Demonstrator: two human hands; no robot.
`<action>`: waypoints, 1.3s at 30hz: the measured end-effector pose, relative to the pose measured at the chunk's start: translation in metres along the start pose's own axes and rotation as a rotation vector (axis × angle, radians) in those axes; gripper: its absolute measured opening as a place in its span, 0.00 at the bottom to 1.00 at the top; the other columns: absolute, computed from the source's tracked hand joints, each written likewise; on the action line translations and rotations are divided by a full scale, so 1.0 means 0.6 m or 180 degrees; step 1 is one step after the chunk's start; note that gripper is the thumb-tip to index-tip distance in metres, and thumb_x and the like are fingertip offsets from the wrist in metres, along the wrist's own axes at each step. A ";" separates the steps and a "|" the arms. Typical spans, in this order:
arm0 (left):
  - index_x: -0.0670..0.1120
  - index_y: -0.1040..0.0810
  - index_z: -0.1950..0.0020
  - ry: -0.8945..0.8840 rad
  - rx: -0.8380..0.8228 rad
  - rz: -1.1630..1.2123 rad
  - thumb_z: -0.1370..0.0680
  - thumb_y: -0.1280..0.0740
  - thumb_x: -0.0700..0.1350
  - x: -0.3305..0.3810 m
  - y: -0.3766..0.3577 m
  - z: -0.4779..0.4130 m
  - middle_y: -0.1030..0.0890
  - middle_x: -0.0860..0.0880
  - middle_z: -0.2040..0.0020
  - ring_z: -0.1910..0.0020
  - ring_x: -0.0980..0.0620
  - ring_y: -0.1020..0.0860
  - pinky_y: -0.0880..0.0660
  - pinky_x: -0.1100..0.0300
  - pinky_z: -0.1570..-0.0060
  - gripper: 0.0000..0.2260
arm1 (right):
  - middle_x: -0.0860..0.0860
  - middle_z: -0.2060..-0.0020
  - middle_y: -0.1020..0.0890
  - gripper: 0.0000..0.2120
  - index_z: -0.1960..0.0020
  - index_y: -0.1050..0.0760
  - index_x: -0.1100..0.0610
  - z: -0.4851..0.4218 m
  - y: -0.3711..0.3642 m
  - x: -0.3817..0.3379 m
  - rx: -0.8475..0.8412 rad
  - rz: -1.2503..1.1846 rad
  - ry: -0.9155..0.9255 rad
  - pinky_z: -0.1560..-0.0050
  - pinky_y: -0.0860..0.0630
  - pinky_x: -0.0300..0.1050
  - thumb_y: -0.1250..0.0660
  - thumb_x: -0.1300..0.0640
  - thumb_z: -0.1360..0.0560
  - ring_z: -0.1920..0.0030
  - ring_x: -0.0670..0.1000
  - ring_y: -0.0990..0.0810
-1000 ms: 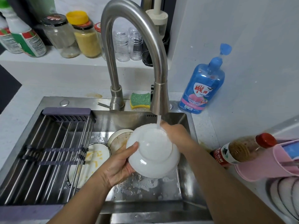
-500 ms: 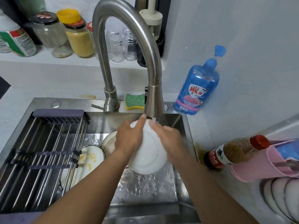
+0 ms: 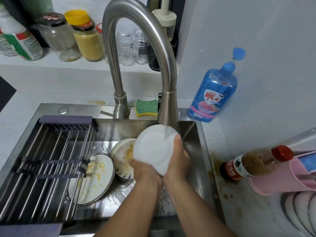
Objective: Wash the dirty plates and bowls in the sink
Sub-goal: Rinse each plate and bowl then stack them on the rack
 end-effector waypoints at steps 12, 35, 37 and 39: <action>0.45 0.23 0.44 -0.0414 -0.0215 -0.1791 0.17 0.45 0.63 0.070 0.026 -0.057 0.17 0.43 0.47 0.49 0.40 0.17 0.19 0.41 0.46 0.23 | 0.55 0.50 0.13 0.12 0.42 0.19 0.54 -0.006 0.004 -0.003 -0.1321 0.0159 -0.0285 0.53 0.18 0.55 0.26 0.56 0.24 0.49 0.58 0.14; 0.40 0.24 0.34 -0.0466 -0.0991 -0.2113 0.15 0.36 0.45 0.116 0.044 -0.045 0.15 0.39 0.44 0.47 0.38 0.15 0.18 0.42 0.50 0.13 | 0.45 0.18 0.53 0.42 0.17 0.49 0.50 -0.010 0.064 0.071 -0.2450 0.5182 0.3079 0.21 0.63 0.53 0.71 0.30 0.23 0.19 0.45 0.59; 0.43 0.23 0.35 -0.0757 -0.1015 -0.2336 0.16 0.34 0.46 0.135 0.044 -0.041 0.14 0.41 0.44 0.48 0.39 0.15 0.19 0.37 0.48 0.11 | 0.45 0.18 0.57 0.39 0.17 0.52 0.50 -0.037 0.075 0.063 -0.2185 0.5273 0.2957 0.20 0.61 0.55 0.68 0.32 0.21 0.19 0.45 0.63; 0.43 0.22 0.39 -0.0975 -0.1063 -0.2526 0.18 0.32 0.45 0.155 0.044 -0.035 0.14 0.41 0.47 0.50 0.39 0.15 0.18 0.38 0.49 0.10 | 0.46 0.17 0.55 0.31 0.17 0.50 0.49 -0.057 0.079 0.051 -0.1822 0.4974 0.2965 0.19 0.51 0.55 0.53 0.37 0.16 0.18 0.48 0.59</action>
Point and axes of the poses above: each hand's wrist, its own z-axis away from the middle knuckle, its own y-axis out of the back of the hand, x = y × z, the point moved 3 cm from there along -z, towards the middle knuckle
